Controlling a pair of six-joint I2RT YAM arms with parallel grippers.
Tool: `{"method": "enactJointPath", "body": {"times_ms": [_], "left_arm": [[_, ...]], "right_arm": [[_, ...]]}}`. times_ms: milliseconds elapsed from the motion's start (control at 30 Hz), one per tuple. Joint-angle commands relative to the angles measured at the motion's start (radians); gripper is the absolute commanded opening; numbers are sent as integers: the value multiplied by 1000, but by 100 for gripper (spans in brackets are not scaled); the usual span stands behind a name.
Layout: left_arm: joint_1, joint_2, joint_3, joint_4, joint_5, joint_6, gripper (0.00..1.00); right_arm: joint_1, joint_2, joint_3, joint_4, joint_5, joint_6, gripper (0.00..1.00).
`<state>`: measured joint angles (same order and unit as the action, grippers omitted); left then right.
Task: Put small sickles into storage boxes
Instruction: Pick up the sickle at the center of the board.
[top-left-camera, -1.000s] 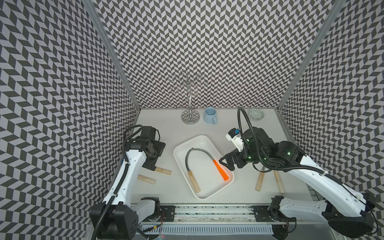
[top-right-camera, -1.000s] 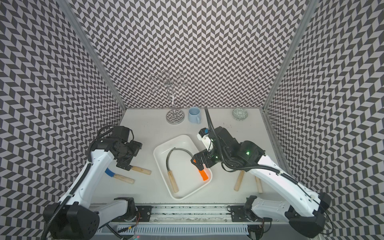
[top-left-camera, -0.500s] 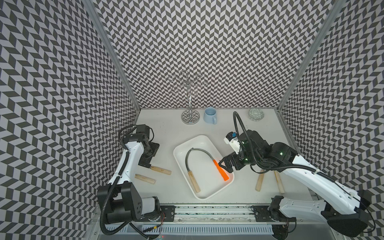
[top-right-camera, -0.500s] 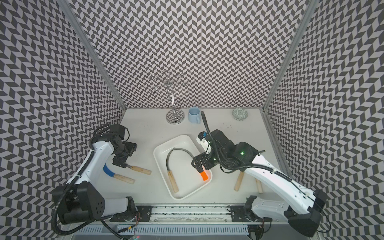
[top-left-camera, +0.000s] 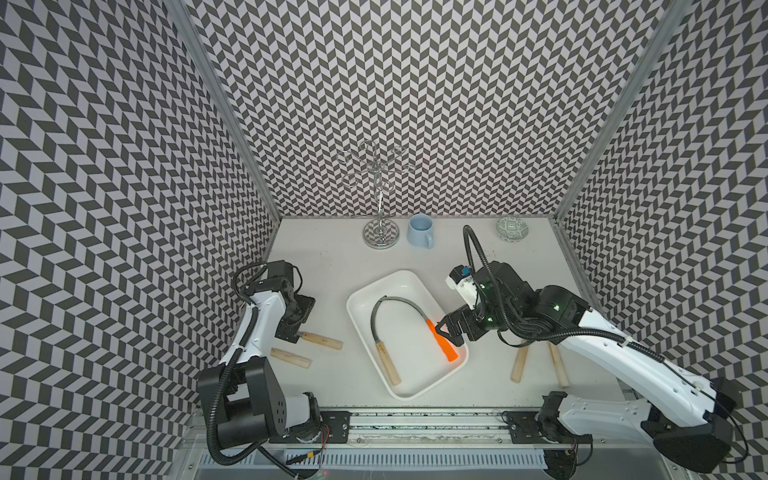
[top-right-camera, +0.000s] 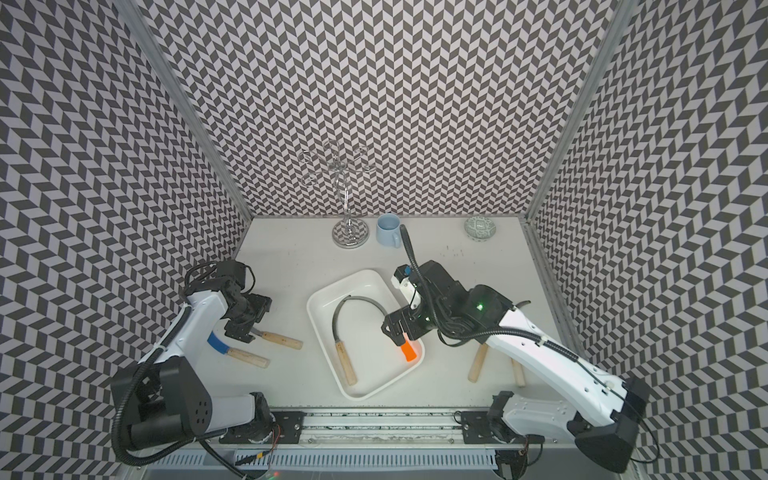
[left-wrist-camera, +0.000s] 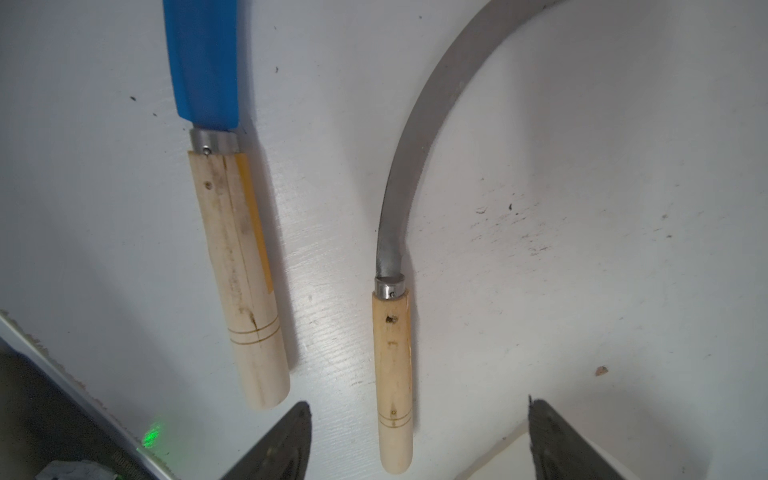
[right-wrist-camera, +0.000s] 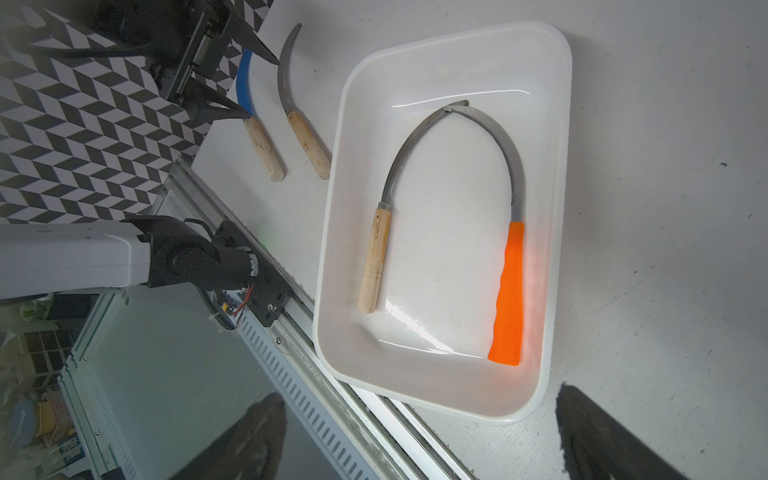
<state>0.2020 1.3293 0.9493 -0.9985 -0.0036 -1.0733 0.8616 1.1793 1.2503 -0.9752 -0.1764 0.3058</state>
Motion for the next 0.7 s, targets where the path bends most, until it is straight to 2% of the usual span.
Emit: {"method": "enactJointPath", "body": {"times_ms": [0, 67, 667], "left_arm": [[7, 16, -22, 59, 2, 21, 74], [7, 27, -29, 66, 2, 18, 71], [8, 76, -114, 155, 33, -29, 67]], "right_arm": [[1, -1, -21, 47, 0, -6, 100], [1, -1, -23, 48, 1, -6, 100], [1, -12, -28, 42, 15, -12, 100]]}}
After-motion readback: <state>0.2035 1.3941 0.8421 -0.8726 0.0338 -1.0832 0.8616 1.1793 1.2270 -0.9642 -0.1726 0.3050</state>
